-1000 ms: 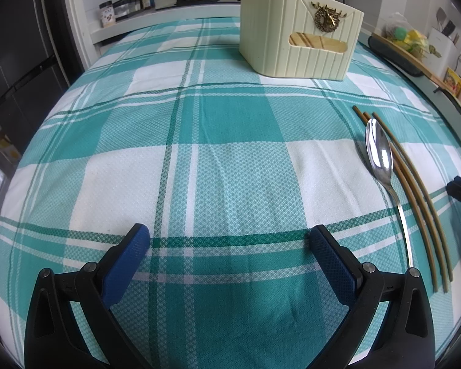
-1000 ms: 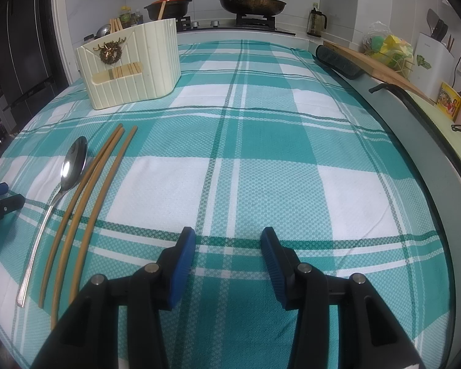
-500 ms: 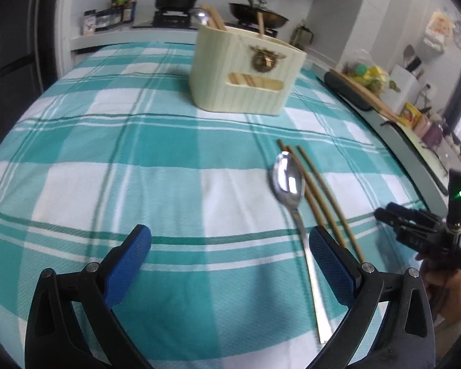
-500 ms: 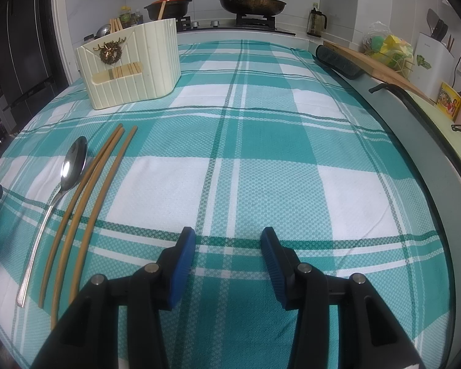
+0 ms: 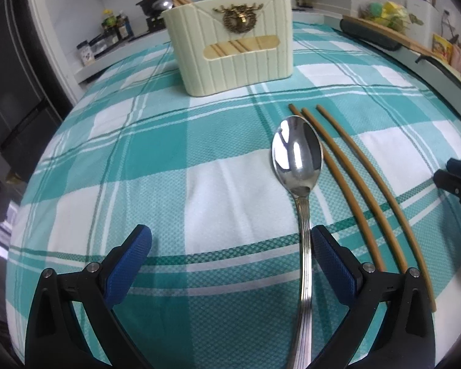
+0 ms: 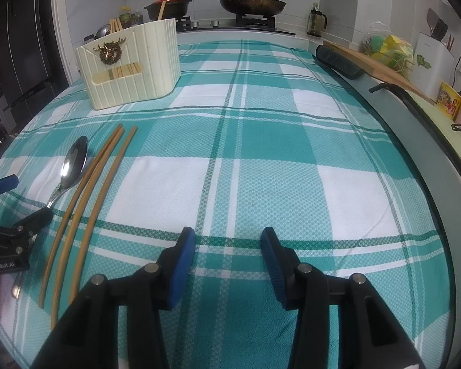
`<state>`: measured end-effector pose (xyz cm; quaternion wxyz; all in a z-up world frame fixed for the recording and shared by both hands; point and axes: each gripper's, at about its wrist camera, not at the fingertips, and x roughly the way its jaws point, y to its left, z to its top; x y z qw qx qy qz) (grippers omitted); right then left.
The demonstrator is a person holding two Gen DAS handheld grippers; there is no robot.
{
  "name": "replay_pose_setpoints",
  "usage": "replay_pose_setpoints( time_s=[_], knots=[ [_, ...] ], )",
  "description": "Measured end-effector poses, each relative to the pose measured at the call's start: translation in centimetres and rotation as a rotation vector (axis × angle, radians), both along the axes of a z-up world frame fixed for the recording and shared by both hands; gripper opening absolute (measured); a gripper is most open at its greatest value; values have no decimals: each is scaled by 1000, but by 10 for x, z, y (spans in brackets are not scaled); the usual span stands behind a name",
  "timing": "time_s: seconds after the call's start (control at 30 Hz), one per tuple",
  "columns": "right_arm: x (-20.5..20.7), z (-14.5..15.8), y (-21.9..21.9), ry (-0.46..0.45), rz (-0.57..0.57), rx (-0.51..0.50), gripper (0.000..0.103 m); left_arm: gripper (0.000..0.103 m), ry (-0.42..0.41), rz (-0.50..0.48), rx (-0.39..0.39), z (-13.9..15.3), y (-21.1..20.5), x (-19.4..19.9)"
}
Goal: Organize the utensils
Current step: 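Close the left tool on the last steel spoon while the right tool grasps a chopstick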
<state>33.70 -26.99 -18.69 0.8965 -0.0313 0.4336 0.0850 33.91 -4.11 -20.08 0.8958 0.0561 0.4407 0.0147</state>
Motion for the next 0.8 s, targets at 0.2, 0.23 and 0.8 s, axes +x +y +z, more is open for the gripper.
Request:
replay_pose_setpoints(
  time_s=[0.2,0.23,0.8],
  knots=[
    [0,0,0,-3,0,-13,46,102,48,-20,-88,-3,12,4],
    [0,1,1,-3,0,-16,46,102,54,-61,-64,-1,8,5],
    [-1,0,1,-7,-2,-26,46,63,86,-177,-39,5,-14,56]
  ],
)
